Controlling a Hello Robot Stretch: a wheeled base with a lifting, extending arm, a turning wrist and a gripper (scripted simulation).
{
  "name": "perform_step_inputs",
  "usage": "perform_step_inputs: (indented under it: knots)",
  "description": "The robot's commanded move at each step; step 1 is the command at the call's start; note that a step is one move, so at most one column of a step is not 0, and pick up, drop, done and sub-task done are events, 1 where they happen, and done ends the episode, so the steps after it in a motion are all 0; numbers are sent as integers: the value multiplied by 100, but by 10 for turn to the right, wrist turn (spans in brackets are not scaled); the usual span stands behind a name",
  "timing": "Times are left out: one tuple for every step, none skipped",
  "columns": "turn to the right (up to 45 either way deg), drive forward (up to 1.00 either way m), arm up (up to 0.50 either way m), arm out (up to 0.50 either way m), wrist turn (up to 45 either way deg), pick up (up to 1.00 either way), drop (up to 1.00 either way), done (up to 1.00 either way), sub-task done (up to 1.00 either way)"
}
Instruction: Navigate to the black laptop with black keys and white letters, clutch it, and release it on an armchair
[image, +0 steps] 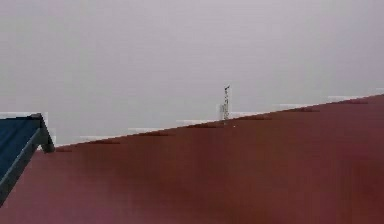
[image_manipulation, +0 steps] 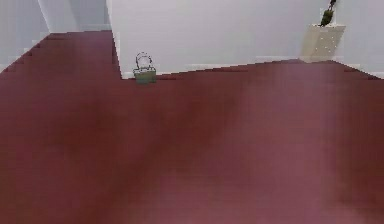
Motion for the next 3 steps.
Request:
perform_step_inputs:
  knots:
    - [0,20,0,0,0,0,0,0,0]
    - [-450,0,0,0,0,0,0,0,0]
    - [-360,0,0,0,0,0,0,0,0]
